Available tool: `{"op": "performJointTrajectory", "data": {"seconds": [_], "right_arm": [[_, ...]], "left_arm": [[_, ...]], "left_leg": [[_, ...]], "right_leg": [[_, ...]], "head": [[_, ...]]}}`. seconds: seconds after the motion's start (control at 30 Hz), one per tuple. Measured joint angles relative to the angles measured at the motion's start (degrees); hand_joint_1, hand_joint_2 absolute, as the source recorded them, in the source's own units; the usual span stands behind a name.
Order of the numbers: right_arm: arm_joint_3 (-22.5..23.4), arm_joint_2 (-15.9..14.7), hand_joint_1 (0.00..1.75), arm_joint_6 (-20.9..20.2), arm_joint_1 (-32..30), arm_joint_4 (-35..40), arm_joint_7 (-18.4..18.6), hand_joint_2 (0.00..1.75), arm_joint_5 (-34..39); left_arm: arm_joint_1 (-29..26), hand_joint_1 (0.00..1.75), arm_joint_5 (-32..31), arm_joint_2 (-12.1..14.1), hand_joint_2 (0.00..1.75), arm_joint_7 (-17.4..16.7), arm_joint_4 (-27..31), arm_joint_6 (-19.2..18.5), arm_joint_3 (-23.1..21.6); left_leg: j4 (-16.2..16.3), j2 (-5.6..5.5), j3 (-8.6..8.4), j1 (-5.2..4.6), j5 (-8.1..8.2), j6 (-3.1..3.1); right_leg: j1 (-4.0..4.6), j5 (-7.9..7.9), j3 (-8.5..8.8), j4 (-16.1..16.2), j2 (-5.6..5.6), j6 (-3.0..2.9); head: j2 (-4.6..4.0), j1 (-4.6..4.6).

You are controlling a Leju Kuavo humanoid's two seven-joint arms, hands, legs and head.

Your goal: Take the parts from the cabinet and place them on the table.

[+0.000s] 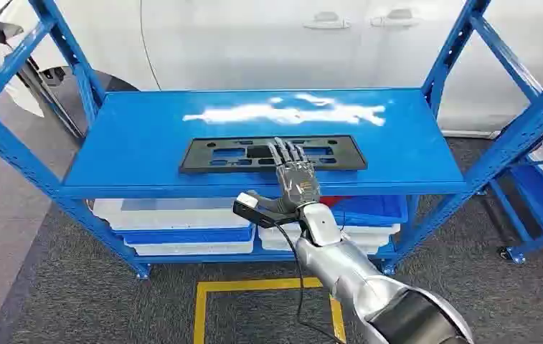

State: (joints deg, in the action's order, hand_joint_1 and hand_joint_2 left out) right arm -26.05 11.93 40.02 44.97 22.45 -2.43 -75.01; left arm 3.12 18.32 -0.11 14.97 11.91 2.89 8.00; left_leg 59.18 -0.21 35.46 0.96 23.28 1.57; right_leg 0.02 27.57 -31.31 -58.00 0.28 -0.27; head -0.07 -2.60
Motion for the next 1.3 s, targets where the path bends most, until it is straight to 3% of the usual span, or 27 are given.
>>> {"op": "performJointTrajectory", "data": {"seconds": [0.03, 0.1, 0.17, 0.2, 0.27, 0.3, 0.33, 0.37, 0.43, 0.47, 0.5, 0.6, 0.63, 0.7, 0.73, 0.77, 0.8, 0.83, 0.87, 0.97, 1.03, 1.17, 1.2, 1.3], "right_arm": [[0.3, 0.1, 0.00, 0.0, 0.1, -0.1, 0.0, 1.75, 0.0], [0.8, 0.2, 0.00, 0.0, 0.1, -0.4, 0.6, 1.75, -0.7], [0.8, 0.3, 0.00, 0.1, 0.2, -0.3, 2.1, 1.75, -2.6], [0.8, 0.3, 0.00, 0.1, 0.4, -0.3, 2.9, 1.75, -3.9], [0.8, 0.2, 0.00, 0.1, 0.1, -0.4, 3.8, 1.75, -5.5], [0.8, 0.2, 0.00, 0.1, -0.1, -0.5, 4.1, 1.75, -5.9], [0.8, 0.2, 0.00, 0.1, -0.4, -0.6, 4.7, 1.75, -6.5], [0.7, 0.2, 0.00, 0.1, -0.4, -0.8, 5.1, 1.75, -6.9], [0.4, 0.2, 0.00, 0.1, -0.3, -0.8, 5.8, 1.75, -7.8], [0.4, 0.2, 0.00, 0.1, -0.2, -0.9, 5.9, 1.75, -7.9], [0.3, 0.2, 0.00, 0.1, -0.1, -0.9, 6.1, 1.75, -8.0], [0.0, 0.2, 0.00, 0.1, -0.2, -1.0, 6.2, 1.75, -8.3], [0.0, 0.2, 0.00, 0.1, -0.1, -1.0, 6.3, 1.75, -8.3], [0.0, 0.2, 0.00, 0.1, 0.1, -1.0, 6.4, 1.75, -8.3], [-0.1, 0.2, 0.00, 0.1, 0.2, -1.0, 6.3, 1.75, -8.3], [-0.3, 0.2, 0.00, 0.1, 0.3, -1.0, 6.3, 1.75, -8.3], [-0.6, 0.2, 0.00, 0.1, 0.2, -1.2, 6.4, 1.75, -8.6], [-0.7, 0.2, 0.00, 0.1, 0.0, -1.3, 6.5, 1.75, -8.9], [-0.8, 0.2, 0.00, 0.1, -0.2, -1.3, 6.5, 1.75, -9.3], [-1.0, 0.2, 0.00, 0.1, -0.2, -1.3, 6.5, 1.75, -9.5], [-1.0, 0.2, 0.00, 0.1, 0.0, -1.3, 6.5, 1.75, -9.5], [-1.0, 0.2, 0.00, 0.1, 0.1, -1.2, 6.3, 1.75, -9.4], [-1.0, 0.2, 0.00, 0.1, 0.2, -1.1, 6.3, 1.75, -9.4], [-0.9, 0.2, 0.00, 0.1, 0.2, -1.1, 6.3, 1.75, -9.4]], "left_arm": [[0.3, 0.00, -0.1, 0.0, 0.00, 0.0, 0.0, 0.0, 0.1], [0.2, 0.00, -0.2, 0.0, 0.00, 0.1, 0.0, 0.0, 0.2], [0.1, 0.00, -0.5, -0.1, 0.00, 0.1, 0.0, 0.0, 0.3], [0.2, 0.00, -0.6, 0.0, 0.00, 0.1, 0.0, 0.0, 0.4], [0.3, 0.00, -0.8, 0.0, 0.00, 0.1, 0.0, -0.1, 0.4], [0.3, 0.00, -0.8, 0.0, 0.00, 0.1, 0.0, -0.1, 0.5], [0.3, 0.00, -0.8, 0.0, 0.00, 0.0, 0.0, -0.1, 0.5], [0.2, 0.00, -0.8, 0.0, 0.00, -0.1, 0.0, -0.1, 0.5], [0.2, 0.00, -0.8, 0.0, 0.00, -0.2, 0.0, -0.1, 0.5], [0.2, 0.00, -0.8, 0.0, 0.00, -0.2, 0.0, -0.1, 0.5], [0.3, 0.00, -0.8, -0.1, 0.00, -0.2, 0.0, -0.1, 0.5], [0.4, 0.00, -0.8, -0.1, 0.00, -0.2, 0.0, -0.1, 0.5], [0.4, 0.00, -0.8, -0.1, 0.00, -0.2, 0.0, -0.1, 0.5], [0.5, 0.00, -0.8, -0.1, 0.00, -0.2, 0.0, -0.1, 0.5], [0.5, 0.00, -0.9, -0.1, 0.00, -0.2, 0.0, -0.1, 0.5], [0.6, 0.00, -0.9, -0.1, 0.00, -0.2, 0.0, -0.1, 0.5], [0.5, 0.00, -0.9, -0.1, 0.00, -0.2, 0.0, 0.0, 0.5], [0.3, 0.00, -0.9, -0.1, 0.00, -0.2, 0.0, 0.0, 0.5], [0.1, 0.00, -0.9, -0.1, 0.00, -0.2, 0.0, 0.0, 0.5], [0.2, 0.00, -0.9, -0.1, 0.00, -0.2, 0.0, 0.0, 0.5], [0.3, 0.00, -0.9, -0.1, 0.00, -0.1, 0.0, 0.0, 0.5], [0.2, 0.00, -1.0, -0.1, 0.00, 0.0, 0.0, -0.1, 0.5], [0.3, 0.00, -1.1, -0.1, 0.00, 0.1, 0.0, -0.1, 0.5], [0.5, 0.00, -1.2, 0.0, 0.00, 0.1, 0.0, -0.1, 0.6]], "left_leg": [[-0.2, 0.01, 0.04, 0.02, 0.68, -0.85], [-0.4, -0.14, 0.18, -0.06, 0.89, -1.41], [-1.0, -0.09, -0.58, 0.22, 0.94, -2.13], [-1.0, -0.03, -0.68, 0.23, 1.08, -2.41], [-1.0, -0.03, -0.91, 0.12, 1.41, -2.82], [-1.0, -0.05, -1.04, 0.12, 1.57, -2.92], [-1.0, -0.12, -1.29, 0.12, 1.80, -2.86], [-0.9, -0.18, -1.62, 0.12, 2.05, -2.80], [-0.9, -0.25, -2.57, 0.11, 2.65, -2.54], [-1.0, -0.26, -2.86, 0.13, 2.99, -2.32], [-0.9, -0.28, -2.83, -0.27, 3.23, -1.92], [-1.4, -0.16, -3.08, -0.19, 3.36, -1.02], [-1.5, -0.15, -3.40, -0.34, 3.59, -0.67], [0.7, -0.03, -2.82, -0.16, 4.72, -0.23], [3.0, -0.03, -1.60, -0.12, 5.94, -0.08], [8.2, -0.03, 1.34, -0.03, 8.08, 0.09], [12.2, -0.03, 3.79, -0.03, 9.24, 0.22], [14.0, -0.03, 5.16, -0.03, 8.94, 0.26], [13.0, -0.03, 5.10, -0.02, 7.39, 0.27], [1.3, 0.02, 0.42, 0.12, -0.04, -0.07], [-1.0, -0.14, -0.70, -0.25, 1.22, -0.90], [-1.2, -0.16, -0.85, 0.04, 1.01, -2.12], [-1.3, -0.14, -0.92, 0.01, 1.08, -2.43], [-1.2, -0.09, -0.96, -0.11, 1.30, -2.88]], "right_leg": [[-0.02, -0.03, -0.35, 0.0, 0.01, 0.22], [-0.05, 0.19, -0.25, 0.2, -0.12, 0.78], [-0.29, 1.51, -0.60, -1.3, -0.13, 1.45], [-0.30, 3.19, -2.50, -5.0, -0.12, 1.60], [-0.44, 6.29, -8.08, -14.5, -0.12, 1.87], [-0.45, 6.64, -10.13, -17.4, -0.12, 1.93], [-0.45, 5.46, -11.22, -17.9, -0.12, 1.94], [-0.45, 3.20, -10.85, -15.8, -0.13, 1.83], [-0.38, -2.88, -7.40, -6.6, -0.13, 1.30], [-0.23, -4.98, -5.69, -1.7, -0.15, 0.79], [0.19, -4.15, -4.99, -0.9, -0.14, 0.70], [0.32, -3.65, -4.99, -0.4, 0.09, 0.12], [-0.25, -3.77, -4.57, 0.1, 0.11, -0.19], [-0.43, -3.63, -3.43, 0.8, -0.01, -0.63], [-0.37, -3.51, -3.29, 0.8, -0.06, -0.79], [-0.28, -3.31, -3.17, 0.7, -0.15, -1.11], [-0.19, -3.20, -3.11, 0.7, -0.14, -1.19], [-0.16, -3.05, -2.99, 0.7, -0.11, -1.27], [-0.17, -2.86, -2.77, 0.7, -0.02, -1.21], [-0.22, -2.00, -2.00, 0.3, 0.10, -0.64], [0.23, -1.69, -2.36, -0.2, 0.11, -0.03], [0.00, -1.03, -2.39, -0.5, 0.01, 1.23], [-0.07, 0.39, -3.37, -2.7, -0.01, 1.50], [-0.30, 5.85, -10.24, -15.8, 0.00, 1.92]], "head": [[0.02, -0.02], [0.00, 0.02], [0.00, 0.02], [0.00, 0.00], [0.00, 0.00], [0.00, 0.00], [0.00, 0.00], [0.00, 0.00], [0.02, 0.00], [0.00, 0.02], [0.00, 0.00], [0.00, 0.00], [0.02, 0.00], [0.00, 0.00], [0.02, 0.00], [0.02, 0.00], [0.00, 0.00], [0.00, 0.00], [0.00, 0.00], [0.00, 0.00], [0.00, 0.00], [0.00, 0.00], [0.00, 0.00], [0.00, 0.00]]}}
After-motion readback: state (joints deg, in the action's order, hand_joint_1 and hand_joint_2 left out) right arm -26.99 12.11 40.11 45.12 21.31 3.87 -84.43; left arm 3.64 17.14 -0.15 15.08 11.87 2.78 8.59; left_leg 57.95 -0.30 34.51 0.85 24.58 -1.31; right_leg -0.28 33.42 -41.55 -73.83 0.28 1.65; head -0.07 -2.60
